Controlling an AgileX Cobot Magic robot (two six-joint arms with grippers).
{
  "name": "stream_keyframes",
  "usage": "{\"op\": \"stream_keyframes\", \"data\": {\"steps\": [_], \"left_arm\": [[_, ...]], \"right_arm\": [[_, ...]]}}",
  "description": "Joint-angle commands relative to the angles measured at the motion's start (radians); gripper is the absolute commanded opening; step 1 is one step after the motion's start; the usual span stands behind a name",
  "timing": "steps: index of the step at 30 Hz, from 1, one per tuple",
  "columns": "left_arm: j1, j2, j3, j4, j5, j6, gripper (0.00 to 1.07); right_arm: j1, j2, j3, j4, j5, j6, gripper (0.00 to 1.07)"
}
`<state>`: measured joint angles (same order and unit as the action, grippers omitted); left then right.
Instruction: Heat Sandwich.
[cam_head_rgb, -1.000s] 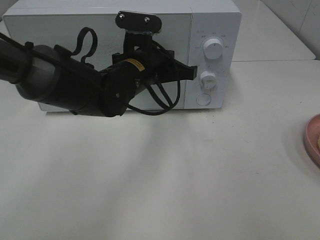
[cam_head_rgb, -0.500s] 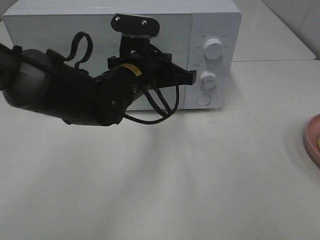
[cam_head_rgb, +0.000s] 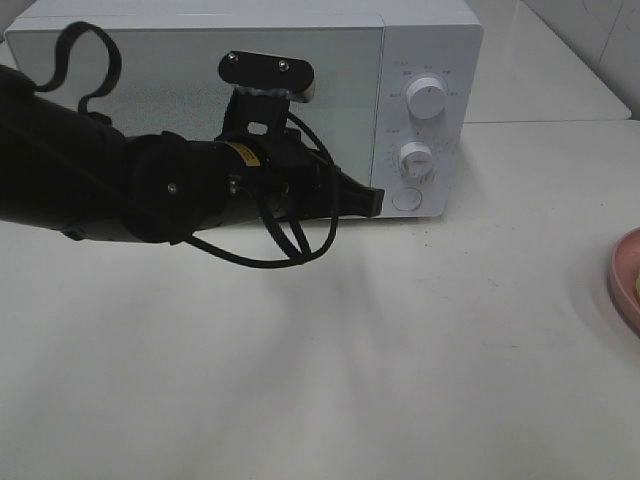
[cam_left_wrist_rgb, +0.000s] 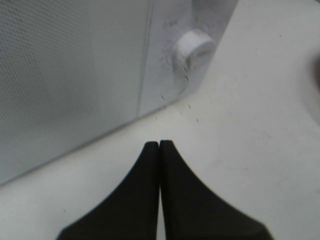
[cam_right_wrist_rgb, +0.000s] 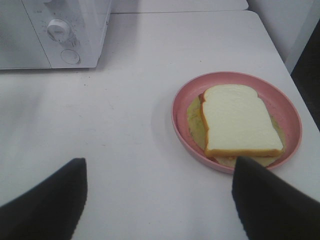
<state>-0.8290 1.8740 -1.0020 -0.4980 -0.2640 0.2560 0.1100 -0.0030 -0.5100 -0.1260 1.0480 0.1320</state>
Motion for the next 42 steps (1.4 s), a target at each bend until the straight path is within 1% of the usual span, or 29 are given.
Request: {"op": "stream_keyframes", "data": {"steps": [1,2,3,4,5,6,7,8,9,10,11,14,16,17,19,20,24,25,26,29,31,33,34,35,37,39,40,41,42], "left_arm": [[0.002,-0.048,0.003,0.0,0.173,0.0,0.02],[0.002,-0.048,0.003,0.0,0.173,0.0,0.02],[0.014,-0.071,0.003,-0.004,0.28,-0.015,0.12],[0.023,-0.078,0.003,-0.005,0.324,-0.025,0.2],[0.035,-0.089,0.003,-0.005,0.378,-0.041,0.32],[0.059,-0.109,0.003,-0.005,0.477,-0.093,0.62],[0.059,-0.109,0.003,-0.005,0.477,-0.093,0.62],[0.073,-0.118,0.003,-0.004,0.525,-0.125,0.81],[0.087,-0.127,0.002,-0.003,0.56,-0.143,0.97],[0.1,-0.137,0.002,0.004,0.595,-0.154,1.05],[0.125,-0.157,0.002,0.023,0.642,-0.154,1.03],[0.151,-0.181,0.002,0.049,0.697,-0.154,1.01],[0.191,-0.216,0.002,0.062,0.781,-0.154,1.01],[0.191,-0.216,0.002,0.062,0.781,-0.154,1.01],[0.215,-0.238,0.001,0.081,0.846,-0.153,1.01],[0.238,-0.258,0.001,0.106,0.926,-0.153,1.01],[0.274,-0.285,0.0,0.137,1.012,-0.154,1.01],[0.307,-0.297,0.0,0.156,1.062,-0.16,1.01],[0.307,-0.297,0.0,0.156,1.062,-0.16,1.01],[0.374,-0.32,0.0,0.18,1.133,-0.162,1.01],[0.389,-0.331,0.0,0.182,1.144,-0.163,1.01],[0.429,-0.344,0.0,0.184,1.158,-0.176,1.01],[0.473,-0.356,0.001,0.188,1.171,-0.184,1.01],[0.473,-0.356,0.001,0.188,1.171,-0.184,1.01],[0.513,-0.37,0.004,0.2,1.181,-0.186,1.01],[0.568,-0.397,0.014,0.233,1.195,-0.192,1.01],[0.568,-0.397,0.014,0.233,1.195,-0.192,1.01],[0.588,-0.403,0.019,0.242,1.201,-0.196,1.01],[0.627,-0.423,0.034,0.268,1.209,-0.201,1.01]], "right_arm": [[-0.006,-0.028,0.004,0.002,-0.007,-0.013,0.76],[-0.006,-0.028,0.004,0.002,-0.007,-0.013,0.76],[-0.006,-0.028,0.004,0.002,-0.007,-0.013,0.76],[-0.006,-0.028,0.004,0.002,-0.007,-0.013,0.76],[-0.006,-0.028,0.004,0.002,-0.007,-0.013,0.76],[-0.006,-0.028,0.004,0.002,-0.007,-0.014,0.76],[-0.006,-0.028,0.004,0.002,-0.007,-0.014,0.76],[-0.006,-0.028,0.004,0.002,-0.007,-0.014,0.76],[-0.006,-0.028,0.004,0.002,-0.007,-0.014,0.76],[-0.006,-0.028,0.004,0.002,-0.007,-0.014,0.76],[-0.006,-0.028,0.004,0.002,-0.007,-0.014,0.76],[-0.006,-0.028,0.004,0.002,-0.007,-0.014,0.76],[-0.006,-0.028,0.004,0.002,-0.007,-0.014,0.76],[-0.006,-0.028,0.004,0.002,-0.007,-0.014,0.76],[-0.006,-0.028,0.004,0.002,-0.007,-0.014,0.76],[-0.006,-0.028,0.004,0.002,-0.007,-0.014,0.76],[-0.006,-0.028,0.004,0.002,-0.007,-0.014,0.76],[-0.006,-0.028,0.004,0.002,-0.007,-0.014,0.76],[-0.006,-0.028,0.004,0.002,-0.007,-0.014,0.76],[-0.006,-0.028,0.004,0.002,-0.007,-0.014,0.76],[-0.006,-0.028,0.004,0.002,-0.007,-0.014,0.76],[-0.006,-0.028,0.004,0.002,-0.007,-0.014,0.76],[-0.006,-0.028,0.004,0.002,-0.007,-0.014,0.76],[-0.006,-0.028,0.004,0.002,-0.007,-0.014,0.76],[-0.006,-0.028,0.004,0.002,-0.007,-0.014,0.76],[-0.006,-0.028,0.004,0.002,-0.007,-0.014,0.76],[-0.006,-0.028,0.004,0.002,-0.007,-0.014,0.76],[-0.006,-0.028,0.004,0.002,-0.007,-0.014,0.76],[-0.006,-0.028,0.004,0.002,-0.007,-0.014,0.76]]}}
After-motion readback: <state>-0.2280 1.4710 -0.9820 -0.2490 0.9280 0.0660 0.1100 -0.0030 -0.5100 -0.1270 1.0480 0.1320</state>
